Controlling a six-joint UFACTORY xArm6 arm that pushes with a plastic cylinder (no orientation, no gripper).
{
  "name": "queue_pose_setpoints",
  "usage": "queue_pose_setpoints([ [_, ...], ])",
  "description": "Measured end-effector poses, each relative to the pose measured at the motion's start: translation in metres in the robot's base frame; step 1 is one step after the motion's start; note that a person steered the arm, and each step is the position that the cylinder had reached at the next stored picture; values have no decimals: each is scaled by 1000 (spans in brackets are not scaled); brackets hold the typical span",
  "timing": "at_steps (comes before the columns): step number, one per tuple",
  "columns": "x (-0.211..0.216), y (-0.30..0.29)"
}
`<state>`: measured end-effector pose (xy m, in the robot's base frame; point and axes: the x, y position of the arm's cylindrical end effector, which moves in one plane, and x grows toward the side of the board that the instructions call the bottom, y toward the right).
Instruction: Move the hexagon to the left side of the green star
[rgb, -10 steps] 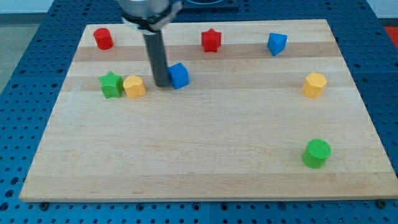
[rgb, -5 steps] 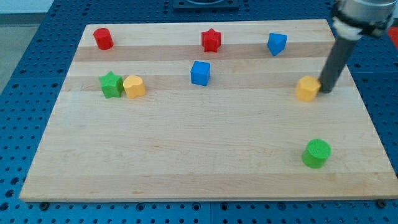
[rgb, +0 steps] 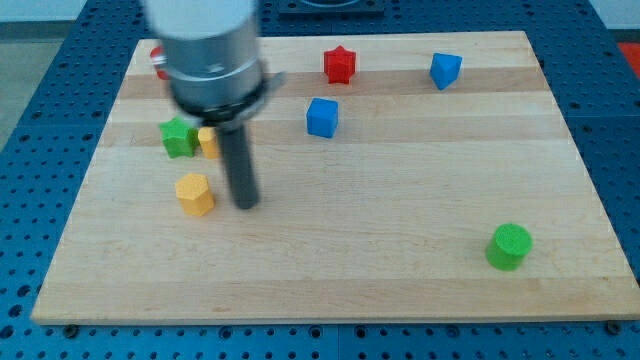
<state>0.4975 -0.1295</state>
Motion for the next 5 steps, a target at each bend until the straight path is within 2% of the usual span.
queue_pose_setpoints([
  [1,-11,-83],
  [3,-13,-150],
  [5,-50,-132],
])
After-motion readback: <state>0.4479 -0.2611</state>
